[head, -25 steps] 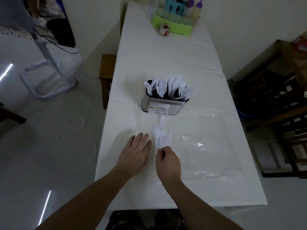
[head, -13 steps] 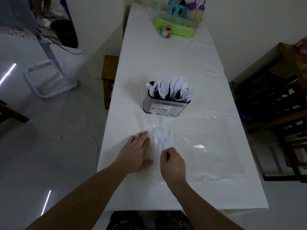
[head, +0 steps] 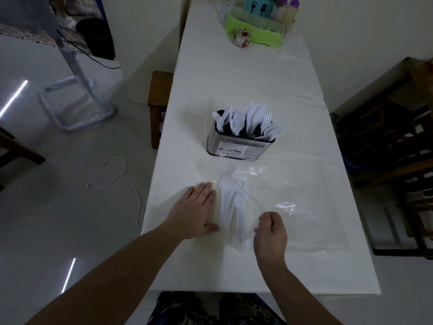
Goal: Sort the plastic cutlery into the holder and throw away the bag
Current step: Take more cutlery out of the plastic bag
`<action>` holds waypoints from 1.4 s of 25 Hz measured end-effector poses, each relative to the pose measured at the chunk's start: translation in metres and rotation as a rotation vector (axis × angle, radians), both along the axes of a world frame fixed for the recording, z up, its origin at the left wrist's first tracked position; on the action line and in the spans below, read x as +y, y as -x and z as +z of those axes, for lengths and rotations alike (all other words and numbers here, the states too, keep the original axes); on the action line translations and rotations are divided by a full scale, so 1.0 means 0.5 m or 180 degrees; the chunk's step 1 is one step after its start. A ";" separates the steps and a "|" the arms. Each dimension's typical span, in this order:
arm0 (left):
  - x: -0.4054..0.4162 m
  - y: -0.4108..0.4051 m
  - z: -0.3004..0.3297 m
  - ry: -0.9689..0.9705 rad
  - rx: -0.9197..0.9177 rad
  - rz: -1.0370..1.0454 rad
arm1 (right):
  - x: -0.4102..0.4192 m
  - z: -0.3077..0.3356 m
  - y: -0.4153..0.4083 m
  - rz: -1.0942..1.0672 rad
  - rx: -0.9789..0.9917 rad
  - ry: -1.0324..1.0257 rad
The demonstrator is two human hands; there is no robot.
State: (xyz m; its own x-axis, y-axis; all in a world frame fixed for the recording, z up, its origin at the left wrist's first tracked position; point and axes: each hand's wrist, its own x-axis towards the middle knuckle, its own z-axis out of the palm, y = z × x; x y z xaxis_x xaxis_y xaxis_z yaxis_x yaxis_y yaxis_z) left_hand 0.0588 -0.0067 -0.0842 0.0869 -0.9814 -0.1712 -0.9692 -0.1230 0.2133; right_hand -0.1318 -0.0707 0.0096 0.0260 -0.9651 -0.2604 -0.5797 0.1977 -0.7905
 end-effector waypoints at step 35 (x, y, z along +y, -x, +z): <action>-0.132 0.204 0.077 -0.0519 0.0392 0.2561 | 0.018 0.002 0.021 0.0525 0.0203 0.0214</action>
